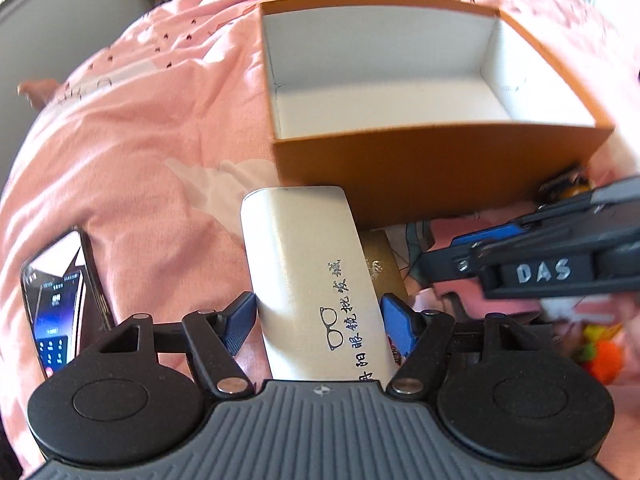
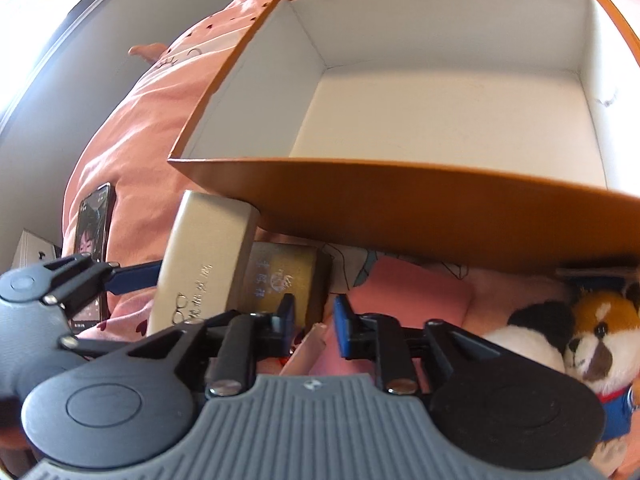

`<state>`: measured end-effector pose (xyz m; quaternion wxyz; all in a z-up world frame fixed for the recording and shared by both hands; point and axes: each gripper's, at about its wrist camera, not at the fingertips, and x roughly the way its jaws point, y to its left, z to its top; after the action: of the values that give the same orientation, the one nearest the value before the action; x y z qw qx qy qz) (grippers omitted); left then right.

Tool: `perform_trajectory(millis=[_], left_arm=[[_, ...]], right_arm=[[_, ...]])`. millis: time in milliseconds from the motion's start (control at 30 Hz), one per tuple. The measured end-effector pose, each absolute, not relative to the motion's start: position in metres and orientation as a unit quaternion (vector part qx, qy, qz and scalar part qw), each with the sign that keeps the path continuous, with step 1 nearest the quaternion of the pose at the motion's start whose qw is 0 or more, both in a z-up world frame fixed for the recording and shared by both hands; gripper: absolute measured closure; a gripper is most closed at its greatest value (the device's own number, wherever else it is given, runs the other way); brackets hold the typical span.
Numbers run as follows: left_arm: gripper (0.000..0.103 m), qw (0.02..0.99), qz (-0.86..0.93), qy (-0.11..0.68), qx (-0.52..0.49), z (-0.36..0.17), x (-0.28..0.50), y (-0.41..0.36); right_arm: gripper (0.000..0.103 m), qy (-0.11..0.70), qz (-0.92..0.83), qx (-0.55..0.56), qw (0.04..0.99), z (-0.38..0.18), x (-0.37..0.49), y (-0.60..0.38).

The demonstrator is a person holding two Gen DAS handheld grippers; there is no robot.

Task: Organize objects
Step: 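Grasp the small gold box with the right gripper while the left gripper lifts the white case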

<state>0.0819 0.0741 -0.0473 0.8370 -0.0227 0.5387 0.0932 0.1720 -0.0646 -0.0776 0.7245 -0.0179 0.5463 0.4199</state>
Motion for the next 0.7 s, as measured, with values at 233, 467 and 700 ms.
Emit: perform_trajectory(millis=[233, 467, 700], left_arm=[[0.025, 0.834, 0.075, 0.539, -0.088, -0.033, 0.074, 0.098], [0.025, 0.834, 0.067, 0.528, -0.144, -0.03, 0.068, 0.124], [0.025, 0.832, 0.075, 0.526, -0.16, -0.033, 0.065, 0.139]], right_arm=[[0.059, 0.563, 0.432, -0.029, 0.704, -0.081, 0.176, -0.034], [0.046, 0.589, 0.426, -0.052, 0.685, -0.096, 0.17, -0.015], [0.04, 0.594, 0.416, -0.069, 0.685, -0.111, 0.162, 0.003]])
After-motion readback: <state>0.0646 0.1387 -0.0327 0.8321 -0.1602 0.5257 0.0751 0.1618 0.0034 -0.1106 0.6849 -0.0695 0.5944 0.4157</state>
